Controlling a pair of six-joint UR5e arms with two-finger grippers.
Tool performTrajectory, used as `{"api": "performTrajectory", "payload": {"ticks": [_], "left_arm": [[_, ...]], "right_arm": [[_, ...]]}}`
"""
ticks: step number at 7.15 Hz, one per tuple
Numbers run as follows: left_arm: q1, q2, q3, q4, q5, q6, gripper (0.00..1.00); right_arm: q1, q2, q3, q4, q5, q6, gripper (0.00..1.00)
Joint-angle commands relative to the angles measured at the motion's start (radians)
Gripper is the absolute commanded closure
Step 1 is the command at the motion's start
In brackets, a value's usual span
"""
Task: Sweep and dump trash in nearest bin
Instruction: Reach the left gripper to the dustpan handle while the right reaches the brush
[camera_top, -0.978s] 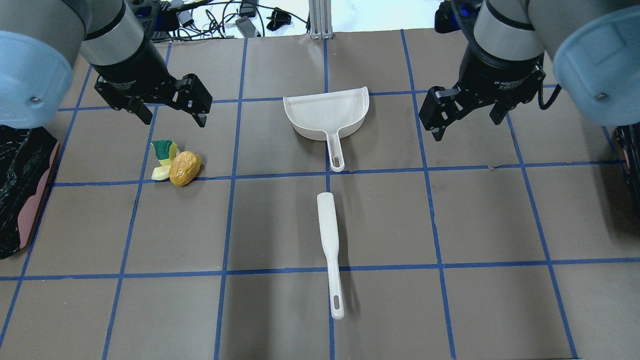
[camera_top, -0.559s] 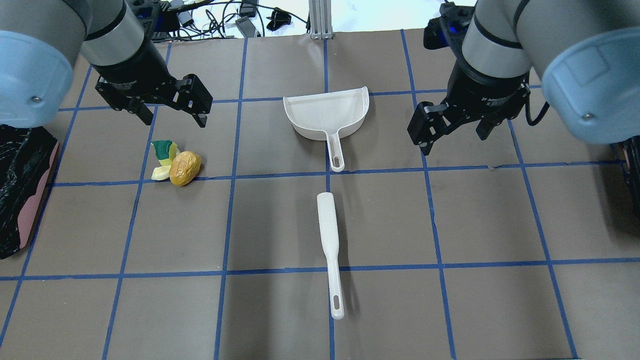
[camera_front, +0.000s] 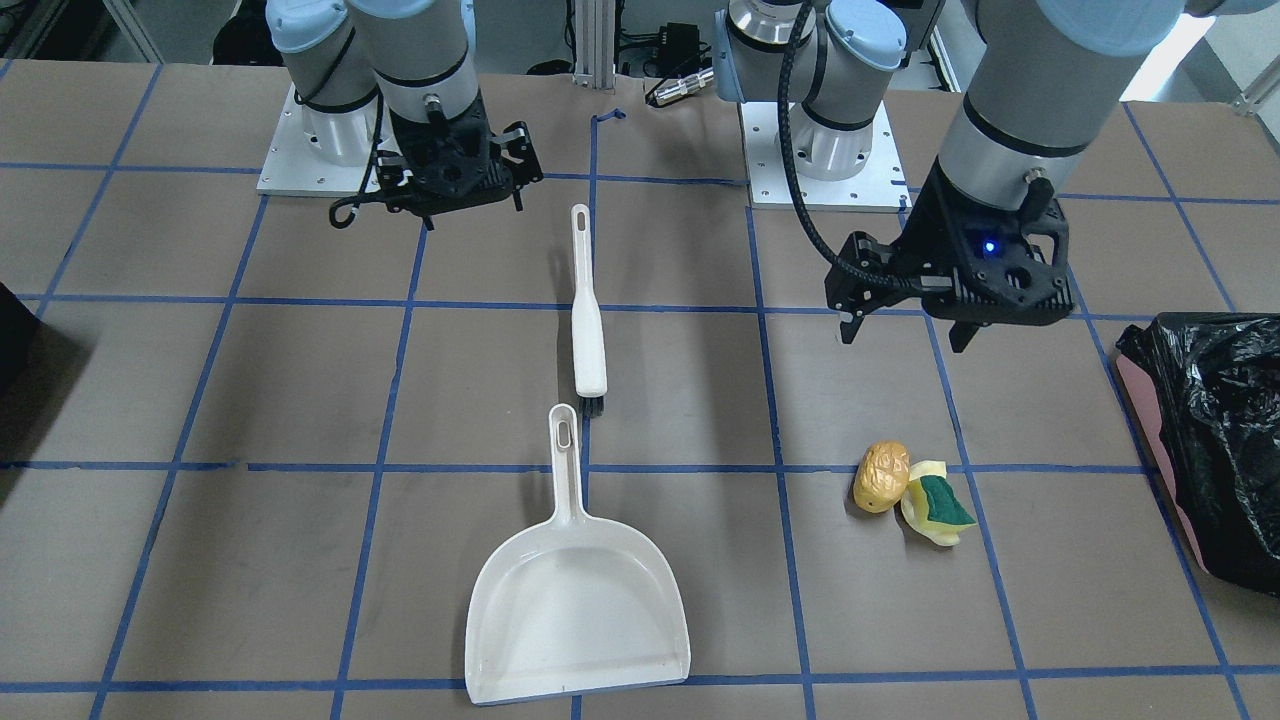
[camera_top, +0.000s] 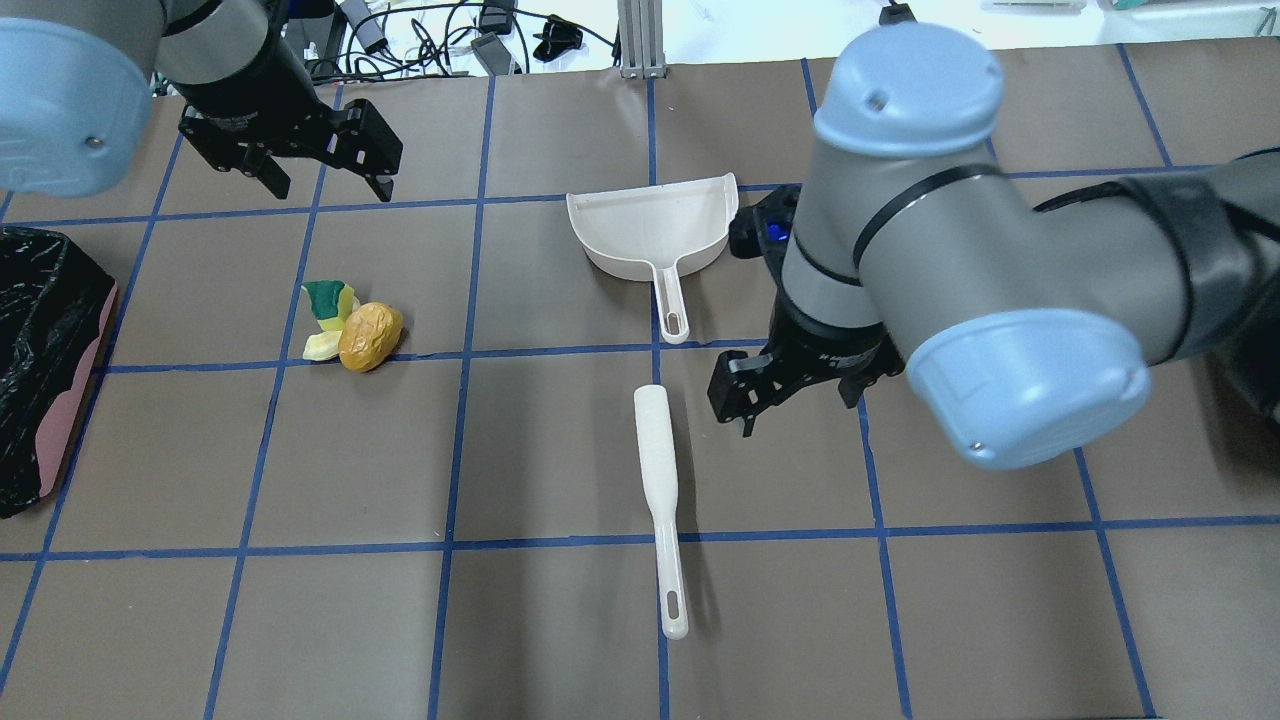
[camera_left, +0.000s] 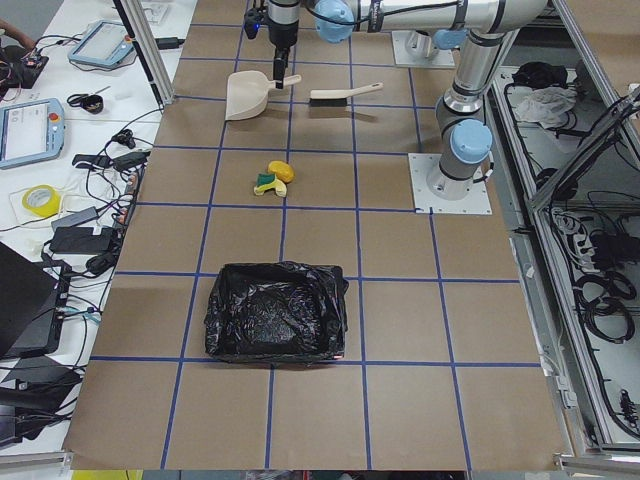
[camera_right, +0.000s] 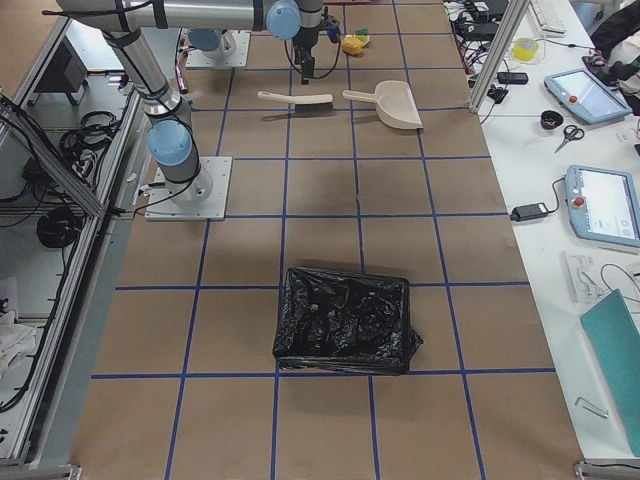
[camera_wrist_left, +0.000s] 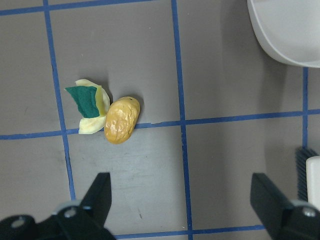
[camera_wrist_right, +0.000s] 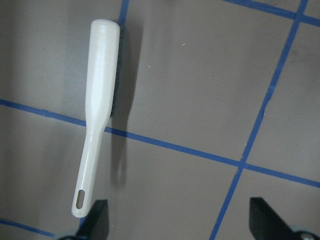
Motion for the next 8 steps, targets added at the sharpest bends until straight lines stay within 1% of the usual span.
{"api": "performTrajectory", "payload": {"ticks": [1,2,3,4,5,6,7,8], "left_arm": [[-0.005,-0.108,0.111,0.005,-0.009,-0.025,0.0],[-0.053,-0.145,0.114,0.043,-0.021,-0.086,0.0],[-0.112,-0.192,0.114,0.104,-0.023,-0.105,0.0],[-0.161,-0.234,0.114,0.12,-0.026,-0.129,0.0],[-0.209,-0.271,0.114,0.149,-0.031,-0.186,0.0],[-0.252,-0.306,0.114,0.19,-0.088,-0.226,0.0],[-0.293,-0.329,0.11,0.203,-0.089,-0.279,0.0],[-0.329,-0.358,0.107,0.208,-0.086,-0.289,0.0]], "right_arm": [[0.067,0.044,0.051,-0.044,0.005,0.054,0.05],[0.084,0.066,0.076,-0.048,0.006,0.061,0.06],[0.118,0.082,0.108,-0.115,0.008,0.109,0.06],[0.156,0.11,0.144,-0.193,0.008,0.159,0.07],[0.2,0.141,0.155,-0.255,0.017,0.237,0.09],[0.234,0.182,0.154,-0.287,0.032,0.321,0.11],[0.239,0.214,0.156,-0.314,0.034,0.333,0.18],[0.244,0.218,0.159,-0.312,0.034,0.344,0.21]]}}
